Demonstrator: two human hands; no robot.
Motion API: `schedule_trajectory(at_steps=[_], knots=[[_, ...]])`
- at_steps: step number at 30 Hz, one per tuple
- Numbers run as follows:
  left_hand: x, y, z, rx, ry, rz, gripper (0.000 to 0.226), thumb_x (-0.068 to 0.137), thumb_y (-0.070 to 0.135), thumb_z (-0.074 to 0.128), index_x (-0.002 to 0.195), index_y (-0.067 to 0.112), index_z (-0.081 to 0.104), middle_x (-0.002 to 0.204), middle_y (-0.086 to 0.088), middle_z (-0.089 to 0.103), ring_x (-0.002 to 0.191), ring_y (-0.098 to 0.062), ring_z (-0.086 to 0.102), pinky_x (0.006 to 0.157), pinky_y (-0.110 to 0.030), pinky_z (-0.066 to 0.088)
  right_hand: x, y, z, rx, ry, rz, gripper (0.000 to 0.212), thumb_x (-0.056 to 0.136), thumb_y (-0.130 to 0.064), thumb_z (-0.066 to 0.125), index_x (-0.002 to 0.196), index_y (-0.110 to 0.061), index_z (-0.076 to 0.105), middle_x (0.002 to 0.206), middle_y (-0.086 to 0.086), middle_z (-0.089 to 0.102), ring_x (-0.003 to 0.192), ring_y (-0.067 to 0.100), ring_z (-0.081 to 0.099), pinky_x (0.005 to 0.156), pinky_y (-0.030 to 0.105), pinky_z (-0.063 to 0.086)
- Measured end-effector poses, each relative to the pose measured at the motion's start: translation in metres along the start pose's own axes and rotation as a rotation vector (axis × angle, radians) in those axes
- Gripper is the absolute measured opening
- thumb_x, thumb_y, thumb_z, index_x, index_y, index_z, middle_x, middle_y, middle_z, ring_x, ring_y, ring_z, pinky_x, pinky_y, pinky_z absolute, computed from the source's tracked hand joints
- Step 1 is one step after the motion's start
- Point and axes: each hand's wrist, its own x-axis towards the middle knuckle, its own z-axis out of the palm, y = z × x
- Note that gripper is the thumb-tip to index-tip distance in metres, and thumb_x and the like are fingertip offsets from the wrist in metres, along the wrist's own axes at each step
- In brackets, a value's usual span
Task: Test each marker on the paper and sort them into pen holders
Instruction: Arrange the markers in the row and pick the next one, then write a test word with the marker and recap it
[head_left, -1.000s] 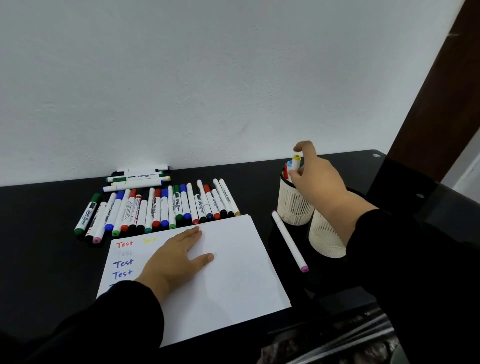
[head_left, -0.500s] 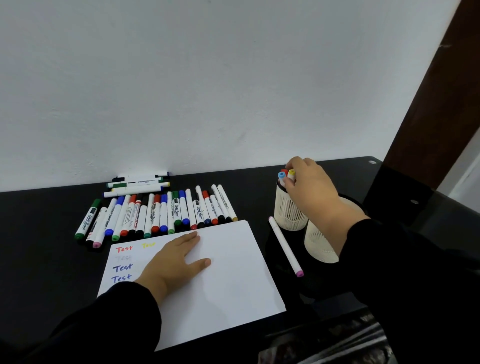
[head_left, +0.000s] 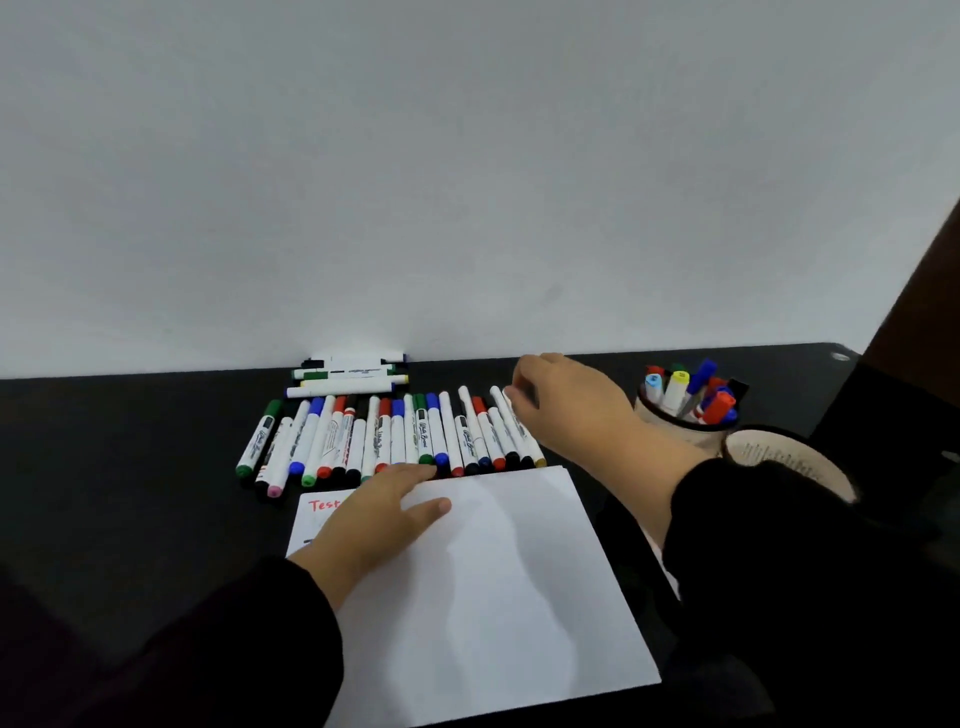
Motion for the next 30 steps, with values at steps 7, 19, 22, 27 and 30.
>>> schedule_trajectory(at_steps=[7,19,22,27,30], knots=[[0.024,-0.067,-0.057,0.045,0.229,-0.105,0.058,0.090,0.046,0.053,0.143,0.028,0.036,0.149,0.010,0.033,0.136,-0.007,0.029,0.110,-0.032,0.026,0.068,-0.042,0.061,0.090,-0.217,-0.070,0.020,0.097,-0.031,0.043,0.107,-0.020,0.057,0.108,0.000,0.058,0.091,0.018,0.056,0.073,0.029,0.045],[0.061,-0.190,-0.107,0.187,0.162,-0.264,0.070,0.090,0.056,0.040,0.148,0.021,0.022,0.156,0.006,0.017,0.143,-0.008,0.013,0.117,-0.030,0.014,0.180,-0.102,0.158,0.063,-0.333,-0.223,0.040,0.097,-0.021,0.046,0.136,-0.022,0.047,0.137,0.004,0.046,0.124,0.023,0.044,0.099,0.032,0.036],[0.061,-0.198,-0.103,0.240,0.132,-0.251,0.072,0.089,0.061,0.033,0.149,0.024,0.018,0.156,0.010,0.012,0.143,-0.008,0.008,0.117,-0.030,0.011,0.198,-0.108,0.175,-0.048,-0.333,-0.239,0.044,0.095,-0.013,0.044,0.138,-0.022,0.045,0.136,0.006,0.046,0.124,0.027,0.043,0.099,0.037,0.039],[0.062,-0.202,-0.100,0.315,0.101,-0.242,0.071,0.090,0.063,0.023,0.150,0.026,0.015,0.157,0.011,0.006,0.144,-0.010,0.004,0.117,-0.032,0.009,0.213,-0.112,0.187,-0.205,-0.335,-0.297,0.040,0.093,-0.008,0.042,0.131,-0.018,0.052,0.128,0.007,0.047,0.117,0.028,0.047,0.091,0.036,0.041],[0.061,-0.201,-0.099,0.329,0.101,-0.237,0.070,0.090,0.061,0.022,0.150,0.025,0.014,0.157,0.010,0.005,0.144,-0.010,0.003,0.116,-0.030,0.008,0.216,-0.115,0.187,-0.262,-0.330,-0.339,0.038,0.093,-0.008,0.044,0.128,-0.017,0.052,0.126,0.008,0.048,0.113,0.028,0.049,0.086,0.036,0.042]])
